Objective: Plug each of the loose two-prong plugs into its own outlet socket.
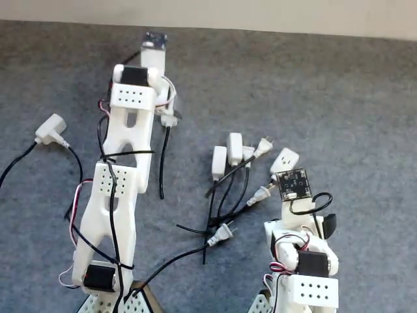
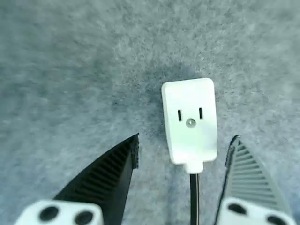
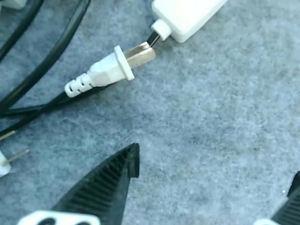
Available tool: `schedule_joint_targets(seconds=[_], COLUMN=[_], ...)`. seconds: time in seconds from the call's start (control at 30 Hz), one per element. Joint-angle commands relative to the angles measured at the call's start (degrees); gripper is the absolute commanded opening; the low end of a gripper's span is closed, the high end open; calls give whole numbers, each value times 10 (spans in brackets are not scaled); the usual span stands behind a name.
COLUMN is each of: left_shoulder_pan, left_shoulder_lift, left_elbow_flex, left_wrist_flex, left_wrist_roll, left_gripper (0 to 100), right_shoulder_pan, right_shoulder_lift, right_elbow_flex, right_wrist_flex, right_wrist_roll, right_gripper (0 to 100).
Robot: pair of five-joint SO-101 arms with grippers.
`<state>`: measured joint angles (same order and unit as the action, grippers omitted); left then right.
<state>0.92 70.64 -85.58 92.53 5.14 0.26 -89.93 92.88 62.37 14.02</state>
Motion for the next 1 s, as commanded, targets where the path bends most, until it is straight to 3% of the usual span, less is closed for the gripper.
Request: schedule_joint_targets(seconds=[0.0,0.47,0.97], left_shoulder_pan=[26,-80,-166], left_shoulder_lift=[9,29,29], left_elbow_flex=[3,1,-97], left_wrist_flex=[-28,-31,-2], left_wrist_roll=[-13,-54,-56], left_gripper=[306,303,302], right_shoulder_pan=[-5,-17,-17], right_shoulder_lift=[-2,-2,-2], right_elbow_flex=[0,12,12], right_wrist_flex=[-15,-17,-17], right_wrist_roll=[-4,-3,-3], right_gripper=[461,461,461])
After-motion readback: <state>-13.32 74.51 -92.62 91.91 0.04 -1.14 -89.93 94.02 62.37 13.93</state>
